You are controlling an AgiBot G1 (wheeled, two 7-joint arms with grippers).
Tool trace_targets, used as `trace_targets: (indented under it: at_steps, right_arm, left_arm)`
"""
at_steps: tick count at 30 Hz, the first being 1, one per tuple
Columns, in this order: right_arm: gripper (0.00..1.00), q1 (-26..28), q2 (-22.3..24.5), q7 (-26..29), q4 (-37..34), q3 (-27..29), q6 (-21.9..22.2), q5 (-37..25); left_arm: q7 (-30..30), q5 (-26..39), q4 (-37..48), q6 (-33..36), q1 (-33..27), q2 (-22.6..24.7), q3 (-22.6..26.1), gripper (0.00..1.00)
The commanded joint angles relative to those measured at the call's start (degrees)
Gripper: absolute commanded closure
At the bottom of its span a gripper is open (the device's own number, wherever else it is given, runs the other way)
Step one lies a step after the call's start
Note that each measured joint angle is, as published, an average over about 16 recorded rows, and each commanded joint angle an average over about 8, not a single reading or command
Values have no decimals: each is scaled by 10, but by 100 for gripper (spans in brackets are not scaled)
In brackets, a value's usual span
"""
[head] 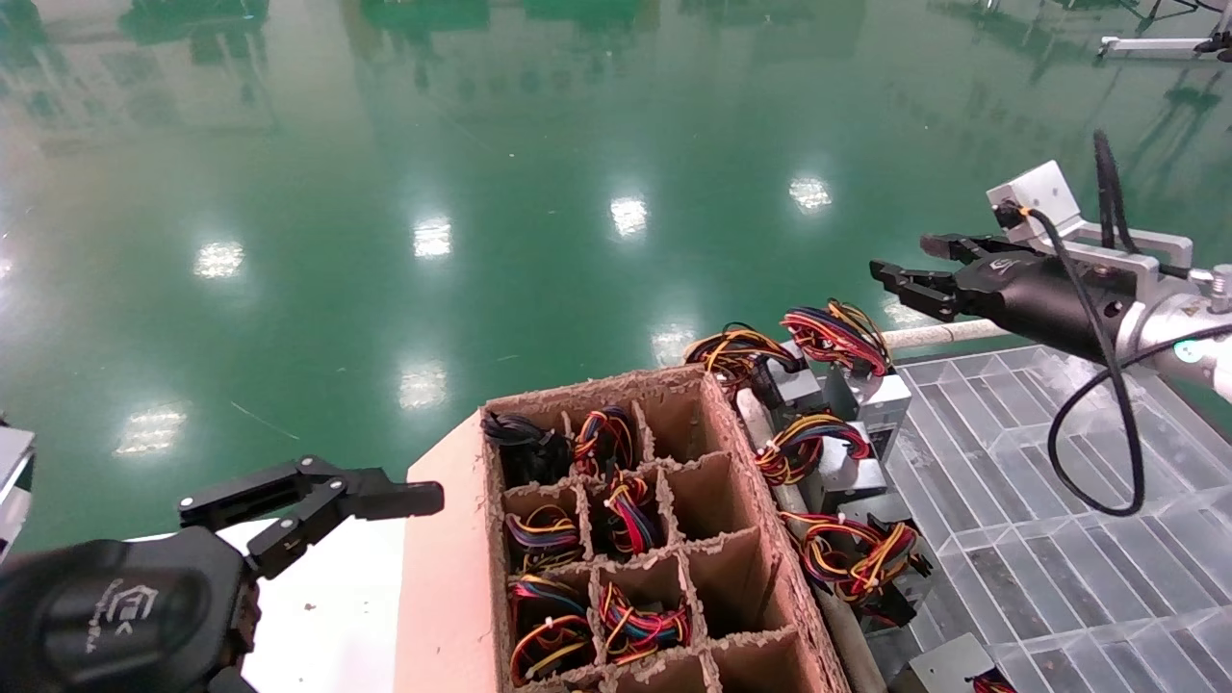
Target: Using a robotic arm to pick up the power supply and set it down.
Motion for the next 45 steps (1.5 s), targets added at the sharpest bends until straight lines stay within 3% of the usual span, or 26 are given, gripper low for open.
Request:
trace_targets:
  at_steps: [1,45]
  right_arm:
    - [0,-9,5,5,16,2,-7,7]
    - [0,-311,170,188,550,67,-256,235]
  left_arm:
    - [0,0,0,0,0,0,0,0]
    - [0,0,0,0,0,0,0,0]
